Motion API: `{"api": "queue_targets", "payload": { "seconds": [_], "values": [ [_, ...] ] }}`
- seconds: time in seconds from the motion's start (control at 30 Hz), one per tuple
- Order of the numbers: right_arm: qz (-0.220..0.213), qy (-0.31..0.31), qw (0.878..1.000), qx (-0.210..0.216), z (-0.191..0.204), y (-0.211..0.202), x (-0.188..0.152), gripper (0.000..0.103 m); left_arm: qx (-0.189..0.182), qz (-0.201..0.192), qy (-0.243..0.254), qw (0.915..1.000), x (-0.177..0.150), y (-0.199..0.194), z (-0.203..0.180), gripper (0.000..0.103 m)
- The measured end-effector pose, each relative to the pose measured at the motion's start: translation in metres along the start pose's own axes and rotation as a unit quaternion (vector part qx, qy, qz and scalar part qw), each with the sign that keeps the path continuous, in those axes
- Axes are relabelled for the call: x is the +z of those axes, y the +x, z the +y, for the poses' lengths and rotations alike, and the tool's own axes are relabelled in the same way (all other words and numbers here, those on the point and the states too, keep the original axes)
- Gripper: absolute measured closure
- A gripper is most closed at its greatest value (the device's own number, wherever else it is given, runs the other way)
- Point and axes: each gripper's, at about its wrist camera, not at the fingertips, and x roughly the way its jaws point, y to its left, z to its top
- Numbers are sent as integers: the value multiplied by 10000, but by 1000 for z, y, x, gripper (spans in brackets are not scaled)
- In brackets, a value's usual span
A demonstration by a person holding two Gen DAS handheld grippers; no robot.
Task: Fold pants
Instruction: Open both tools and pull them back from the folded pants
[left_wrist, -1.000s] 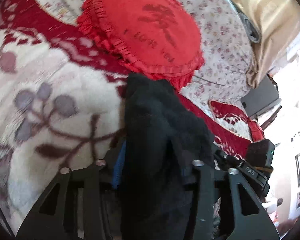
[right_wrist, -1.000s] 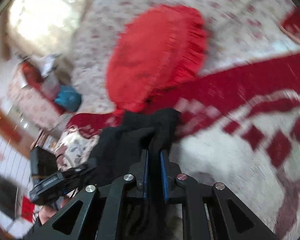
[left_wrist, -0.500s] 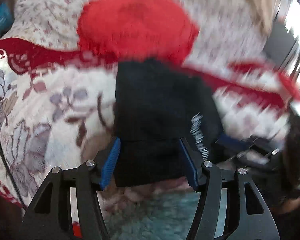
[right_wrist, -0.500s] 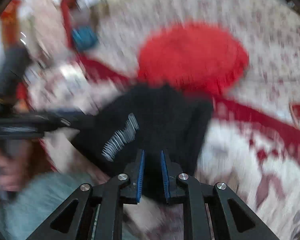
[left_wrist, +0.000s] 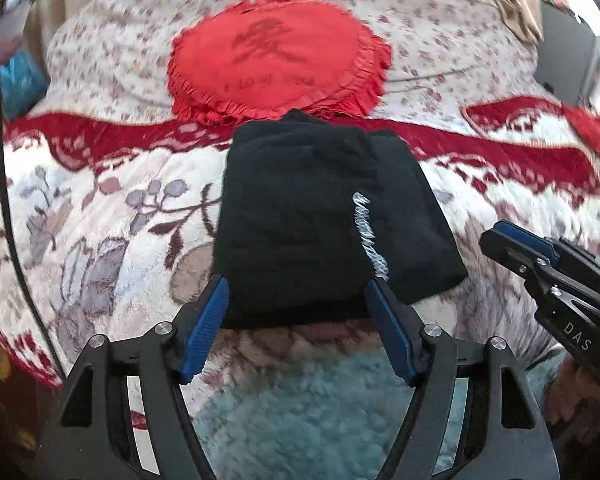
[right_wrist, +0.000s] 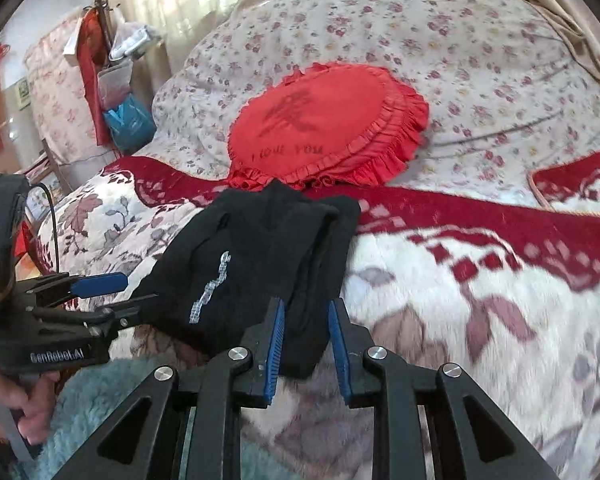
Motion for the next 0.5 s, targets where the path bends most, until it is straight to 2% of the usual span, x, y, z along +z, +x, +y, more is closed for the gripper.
{"api": "queue_targets", "payload": {
  "seconds": [0.1, 0.23, 0.5],
  "values": [
    [177, -82, 9996, -196, 7, 2, -10, 80, 337, -93, 208, 9992, -1, -1, -9, 31],
    [430, -352, 9979, -340, 13, 13, -19, 80, 365, -101, 110, 9992, -1, 0, -3, 31],
    [690, -341, 9962, -411, 12, 23, -25, 80, 312, -43, -98, 9995, -2, 1, 3, 31]
  ]
}}
